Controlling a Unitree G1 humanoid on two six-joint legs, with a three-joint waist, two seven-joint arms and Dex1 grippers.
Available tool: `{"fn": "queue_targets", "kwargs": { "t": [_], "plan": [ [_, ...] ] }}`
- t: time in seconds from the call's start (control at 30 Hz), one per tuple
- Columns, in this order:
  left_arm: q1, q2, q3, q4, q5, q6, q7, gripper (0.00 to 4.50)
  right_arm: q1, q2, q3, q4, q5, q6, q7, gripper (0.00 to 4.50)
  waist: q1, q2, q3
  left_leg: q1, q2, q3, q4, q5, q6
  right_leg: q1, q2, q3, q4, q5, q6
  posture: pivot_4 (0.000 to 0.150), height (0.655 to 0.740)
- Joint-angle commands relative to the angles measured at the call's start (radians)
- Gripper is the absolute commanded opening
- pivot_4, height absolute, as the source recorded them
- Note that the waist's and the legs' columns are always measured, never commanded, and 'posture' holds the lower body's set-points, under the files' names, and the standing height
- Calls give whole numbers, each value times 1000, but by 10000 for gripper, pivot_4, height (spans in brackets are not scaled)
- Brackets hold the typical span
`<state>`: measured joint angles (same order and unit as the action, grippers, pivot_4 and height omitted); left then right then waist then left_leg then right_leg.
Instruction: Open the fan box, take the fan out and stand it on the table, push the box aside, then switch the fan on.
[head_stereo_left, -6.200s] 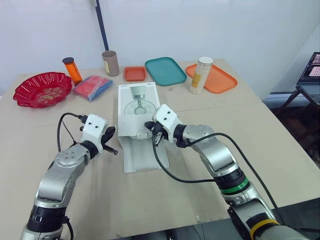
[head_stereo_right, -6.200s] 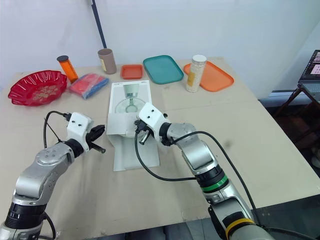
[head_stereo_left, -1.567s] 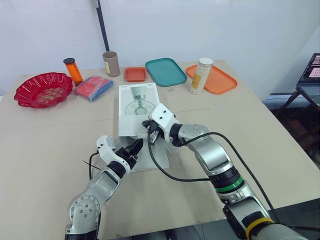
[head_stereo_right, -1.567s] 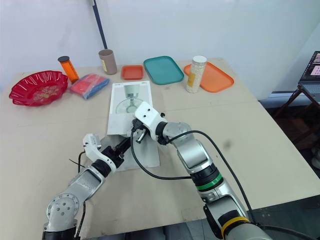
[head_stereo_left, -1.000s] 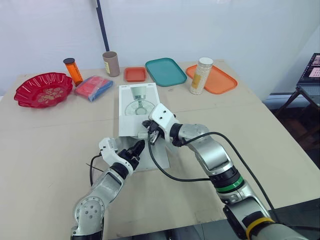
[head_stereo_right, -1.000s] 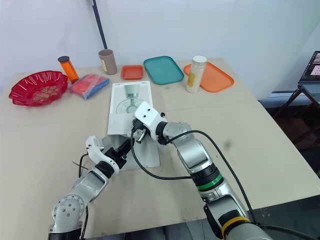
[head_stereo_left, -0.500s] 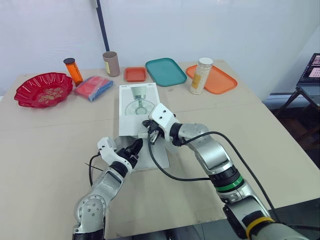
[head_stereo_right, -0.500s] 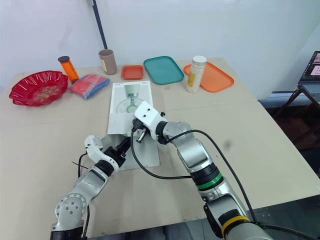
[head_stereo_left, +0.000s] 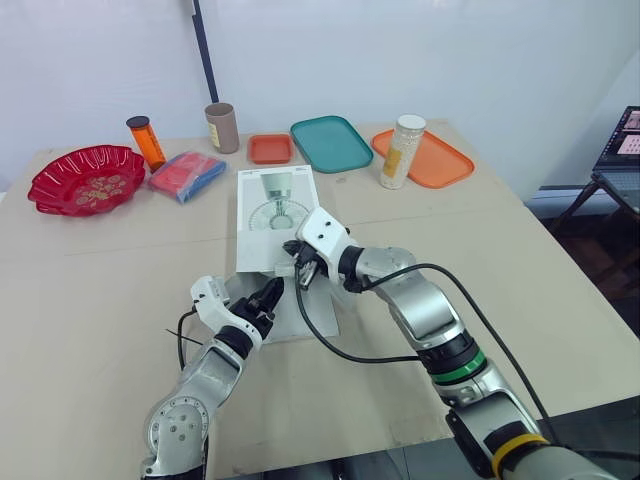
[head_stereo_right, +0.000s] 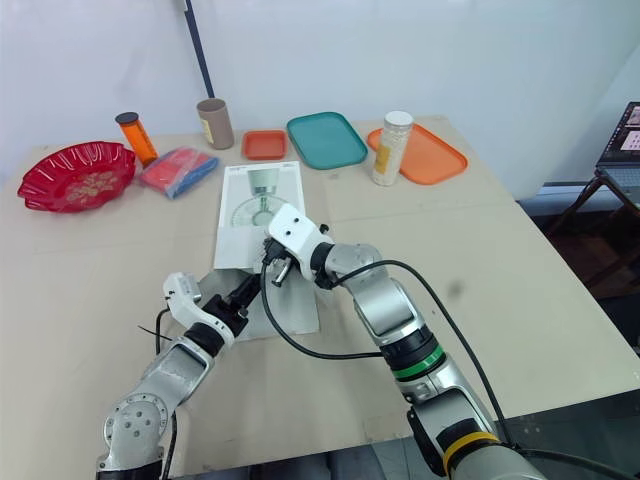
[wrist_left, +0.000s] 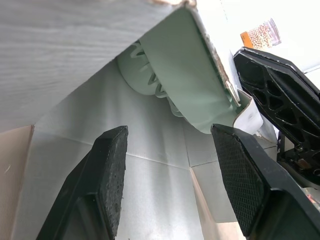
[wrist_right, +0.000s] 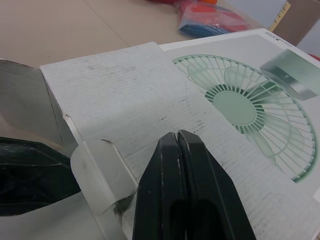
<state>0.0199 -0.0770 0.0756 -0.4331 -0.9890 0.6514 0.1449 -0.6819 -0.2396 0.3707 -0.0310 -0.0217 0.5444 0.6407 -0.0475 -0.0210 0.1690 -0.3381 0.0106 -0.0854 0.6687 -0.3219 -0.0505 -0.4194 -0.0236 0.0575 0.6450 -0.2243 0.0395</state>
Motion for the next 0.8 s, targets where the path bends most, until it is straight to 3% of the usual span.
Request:
{"fn": "queue_targets", "kwargs": {
  "t": [0.03, 0.53, 0.8],
  "plan": [
    [-28, -18, -4, -2, 8, -29, -17, 28399, 8, -3, 27, 36, -15, 12, 13, 0, 0, 0, 0, 0, 0, 0, 0, 0, 0, 0, 0, 0, 0, 0, 0, 1500, 7400],
    [-29, -27, -17, 30, 49, -55, -39, 28399, 4, -5, 25, 41, -21, 3, 21, 0, 0, 0, 0, 0, 0, 0, 0, 0, 0, 0, 0, 0, 0, 0, 0, 1500, 7400],
    [-32, -52, -22, 16, 10, -76, -63, 28399, 6, -5, 28, 37, -24, 0, 27, 0, 0, 0, 0, 0, 0, 0, 0, 0, 0, 0, 0, 0, 0, 0, 0, 1500, 7400]
  ]
}}
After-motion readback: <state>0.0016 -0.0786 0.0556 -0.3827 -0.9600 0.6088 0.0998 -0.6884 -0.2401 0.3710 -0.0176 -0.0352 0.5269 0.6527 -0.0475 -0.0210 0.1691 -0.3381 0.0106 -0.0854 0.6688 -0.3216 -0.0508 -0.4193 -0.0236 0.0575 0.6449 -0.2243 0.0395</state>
